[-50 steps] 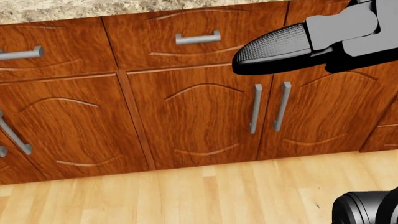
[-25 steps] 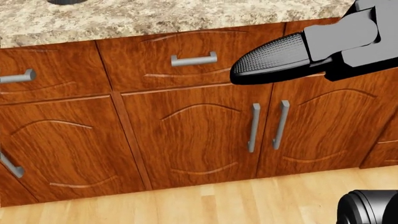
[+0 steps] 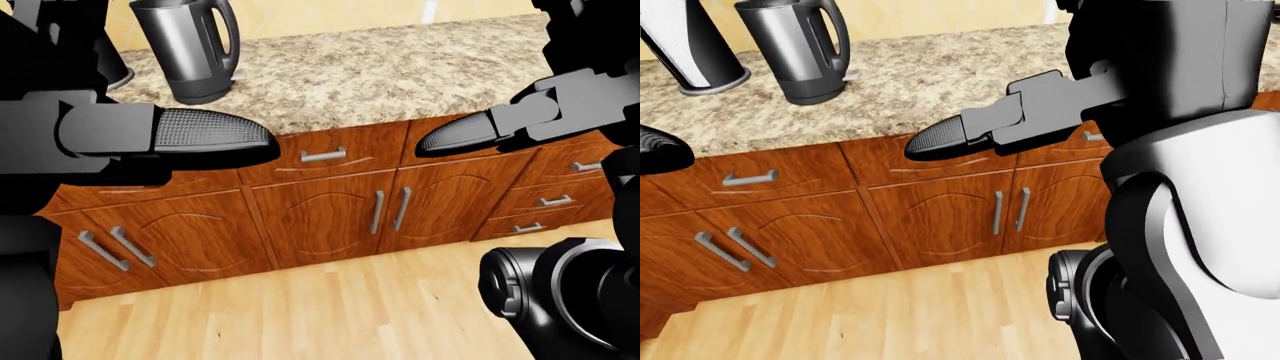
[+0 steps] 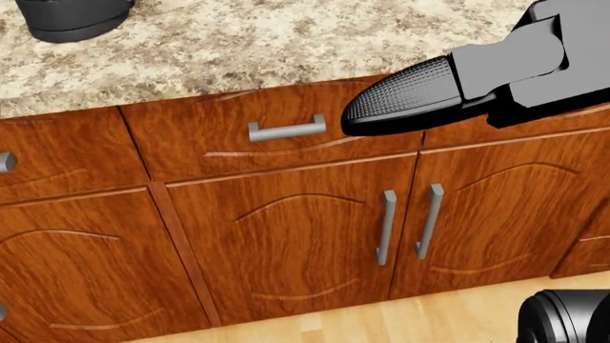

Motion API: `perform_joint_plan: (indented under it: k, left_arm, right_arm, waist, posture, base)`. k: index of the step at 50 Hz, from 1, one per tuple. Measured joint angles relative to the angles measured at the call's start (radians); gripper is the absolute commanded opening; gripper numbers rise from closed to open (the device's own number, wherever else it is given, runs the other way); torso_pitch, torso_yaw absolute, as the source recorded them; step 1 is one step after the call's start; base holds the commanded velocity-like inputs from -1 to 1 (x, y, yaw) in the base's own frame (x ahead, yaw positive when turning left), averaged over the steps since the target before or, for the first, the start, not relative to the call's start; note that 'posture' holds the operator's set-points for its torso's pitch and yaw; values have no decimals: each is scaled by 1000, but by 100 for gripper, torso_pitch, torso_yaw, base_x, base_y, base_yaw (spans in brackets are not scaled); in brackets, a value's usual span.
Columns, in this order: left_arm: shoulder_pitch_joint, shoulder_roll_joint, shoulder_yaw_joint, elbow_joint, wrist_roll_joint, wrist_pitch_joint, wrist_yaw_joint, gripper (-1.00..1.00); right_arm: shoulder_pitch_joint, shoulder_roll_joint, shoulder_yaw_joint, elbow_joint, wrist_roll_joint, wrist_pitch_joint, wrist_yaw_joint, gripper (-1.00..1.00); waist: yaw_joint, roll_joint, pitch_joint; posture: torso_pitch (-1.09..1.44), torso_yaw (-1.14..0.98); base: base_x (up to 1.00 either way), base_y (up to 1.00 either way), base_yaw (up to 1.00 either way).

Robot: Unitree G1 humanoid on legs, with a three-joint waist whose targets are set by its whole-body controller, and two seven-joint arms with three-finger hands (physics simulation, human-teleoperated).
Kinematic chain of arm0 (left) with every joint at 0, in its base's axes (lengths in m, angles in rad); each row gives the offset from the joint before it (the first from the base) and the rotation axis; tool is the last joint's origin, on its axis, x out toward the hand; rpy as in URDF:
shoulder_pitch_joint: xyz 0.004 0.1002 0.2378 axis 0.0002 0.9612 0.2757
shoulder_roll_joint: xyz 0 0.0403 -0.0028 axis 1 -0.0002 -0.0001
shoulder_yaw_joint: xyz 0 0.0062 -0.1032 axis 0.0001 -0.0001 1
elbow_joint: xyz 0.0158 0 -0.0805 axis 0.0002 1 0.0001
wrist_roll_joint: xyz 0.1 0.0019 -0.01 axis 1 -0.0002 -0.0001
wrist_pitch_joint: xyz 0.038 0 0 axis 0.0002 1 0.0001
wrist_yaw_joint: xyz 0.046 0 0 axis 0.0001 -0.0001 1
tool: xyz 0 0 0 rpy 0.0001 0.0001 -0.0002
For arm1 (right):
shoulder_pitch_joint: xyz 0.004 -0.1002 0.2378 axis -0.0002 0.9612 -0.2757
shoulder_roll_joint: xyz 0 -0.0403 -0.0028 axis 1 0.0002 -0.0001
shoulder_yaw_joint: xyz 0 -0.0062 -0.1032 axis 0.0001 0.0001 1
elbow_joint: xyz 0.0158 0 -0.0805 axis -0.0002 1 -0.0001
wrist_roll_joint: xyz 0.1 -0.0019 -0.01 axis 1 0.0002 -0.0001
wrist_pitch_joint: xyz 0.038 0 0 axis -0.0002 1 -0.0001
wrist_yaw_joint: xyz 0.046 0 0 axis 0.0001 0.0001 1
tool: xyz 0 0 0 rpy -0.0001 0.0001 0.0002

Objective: Close the lid of the electric kettle.

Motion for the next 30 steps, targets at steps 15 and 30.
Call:
perform_joint_plan:
  k: [15, 30]
  left_arm:
    - [2, 3, -1, -16, -26, -7, 14, 100]
    - [5, 26, 14, -7, -30, -26, 15, 100]
  right_arm:
    - [21, 10, 7, -2, -4, -15, -25, 100]
    - [34, 21, 30, 6, 7, -42, -34, 100]
  waist:
    - [0, -33, 7]
    - [7, -21, -1]
  posture:
    - [0, 0]
    - [0, 0]
  base:
    - [25, 0, 0]
    - [25, 0, 0]
